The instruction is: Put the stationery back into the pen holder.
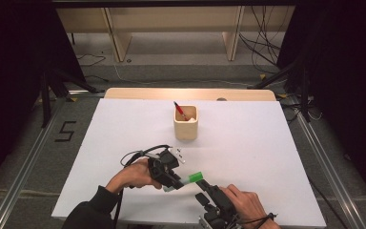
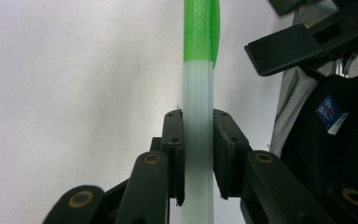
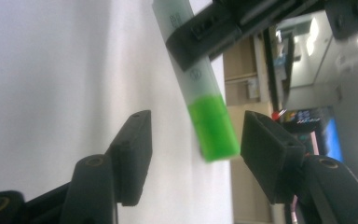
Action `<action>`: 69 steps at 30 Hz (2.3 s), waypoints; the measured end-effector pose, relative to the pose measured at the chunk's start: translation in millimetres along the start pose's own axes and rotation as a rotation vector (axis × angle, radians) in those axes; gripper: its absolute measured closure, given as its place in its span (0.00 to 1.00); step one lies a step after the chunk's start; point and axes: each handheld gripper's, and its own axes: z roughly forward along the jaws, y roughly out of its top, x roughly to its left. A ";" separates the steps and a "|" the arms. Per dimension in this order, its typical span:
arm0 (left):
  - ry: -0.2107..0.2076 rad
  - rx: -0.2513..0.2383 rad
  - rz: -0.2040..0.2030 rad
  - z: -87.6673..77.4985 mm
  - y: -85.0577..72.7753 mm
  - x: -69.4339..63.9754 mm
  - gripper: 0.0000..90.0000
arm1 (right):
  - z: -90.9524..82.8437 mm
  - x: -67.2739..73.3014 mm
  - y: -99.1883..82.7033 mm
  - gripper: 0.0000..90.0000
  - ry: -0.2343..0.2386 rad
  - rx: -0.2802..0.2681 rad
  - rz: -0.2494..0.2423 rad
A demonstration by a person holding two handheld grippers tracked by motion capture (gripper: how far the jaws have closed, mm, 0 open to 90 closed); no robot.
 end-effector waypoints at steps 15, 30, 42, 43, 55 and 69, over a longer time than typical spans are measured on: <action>0.132 -0.250 -0.109 -15.9 -25.6 8.1 0.85 | -3.1 -19.1 -22.2 0.41 0.094 -0.054 0.453; 0.301 -0.450 -0.195 -17.9 -29.8 14.1 0.85 | -6.3 -42.6 -62.2 0.36 0.203 -0.131 1.118; 0.367 -0.580 -0.249 -25.2 -30.0 18.4 0.85 | -11.0 -42.5 -79.6 0.33 0.198 -0.136 1.293; 0.374 -0.590 -0.250 -25.4 -29.5 19.3 0.85 | -11.3 -42.1 -80.5 0.32 0.199 -0.140 1.302; 0.430 -0.646 -0.286 -37.2 -13.7 36.9 0.85 | -20.5 -37.8 -83.5 0.31 0.211 -0.142 1.351; 0.447 -0.664 -0.295 -43.8 21.1 57.4 0.85 | -24.4 -35.6 -83.7 0.31 0.211 -0.144 1.355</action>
